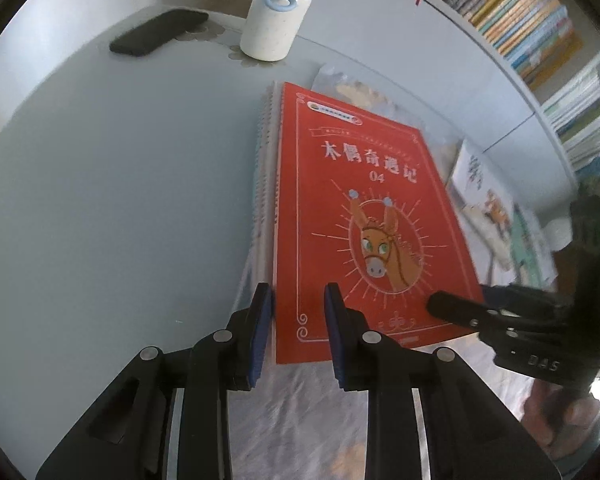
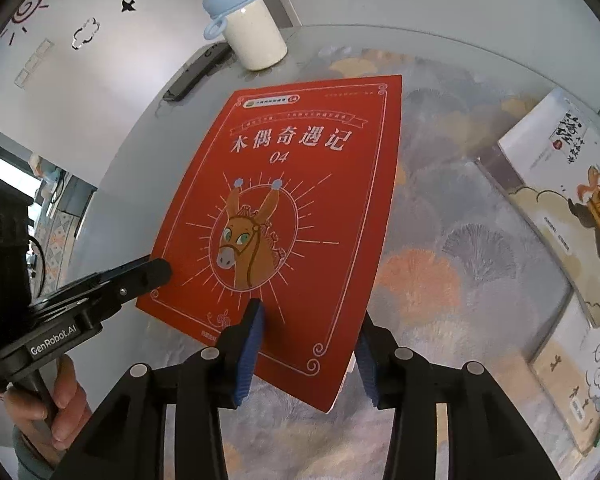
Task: Organize books
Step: 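Move both grippers back over the remaining books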
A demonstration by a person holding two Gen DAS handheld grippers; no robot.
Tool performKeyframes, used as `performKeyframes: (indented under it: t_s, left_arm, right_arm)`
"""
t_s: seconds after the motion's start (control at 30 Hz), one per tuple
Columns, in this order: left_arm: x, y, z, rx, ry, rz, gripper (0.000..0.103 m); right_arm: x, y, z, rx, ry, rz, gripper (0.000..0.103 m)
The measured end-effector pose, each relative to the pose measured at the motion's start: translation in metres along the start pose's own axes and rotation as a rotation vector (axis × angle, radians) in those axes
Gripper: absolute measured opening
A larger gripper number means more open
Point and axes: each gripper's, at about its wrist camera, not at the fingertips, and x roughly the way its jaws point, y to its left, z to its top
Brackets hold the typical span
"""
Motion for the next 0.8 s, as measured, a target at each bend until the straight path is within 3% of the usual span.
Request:
performKeyframes:
  t_s: [0.07, 0.2, 0.27, 0.37, 0.5, 0.8]
  left_arm:
    - [-0.004, 0.0, -0.004, 0.011, 0.0, 0.026, 0.024]
    - [-0.01, -0.008, -0.012, 0.076, 0.037, 0.104, 0.024]
    - [-0.016, -0.02, -0.017, 0.126, 0.036, 0.118, 0.024]
    - [-0.026, -0.046, -0.018, 0.172, 0.03, 0.058, 0.025]
    - [-0.03, -0.098, -0.012, 0.248, 0.026, -0.035, 0.027]
    - [-0.019, -0.24, -0.024, 0.474, 0.049, -0.089, 0.027]
  right_arm:
    - [0.0, 0.004, -0.004, -0.019, -0.001, -0.014, 0.042]
    - [-0.004, -0.007, -0.018, 0.012, 0.039, -0.13, 0.042]
    - [-0.017, -0.021, -0.03, 0.076, 0.032, -0.12, 0.042]
    - [-0.046, -0.043, -0.047, 0.15, -0.018, -0.124, 0.044]
    - [-0.099, -0.082, -0.075, 0.26, -0.136, -0.184, 0.055]
    - [-0.204, -0.153, -0.121, 0.333, -0.29, -0.325, 0.056]
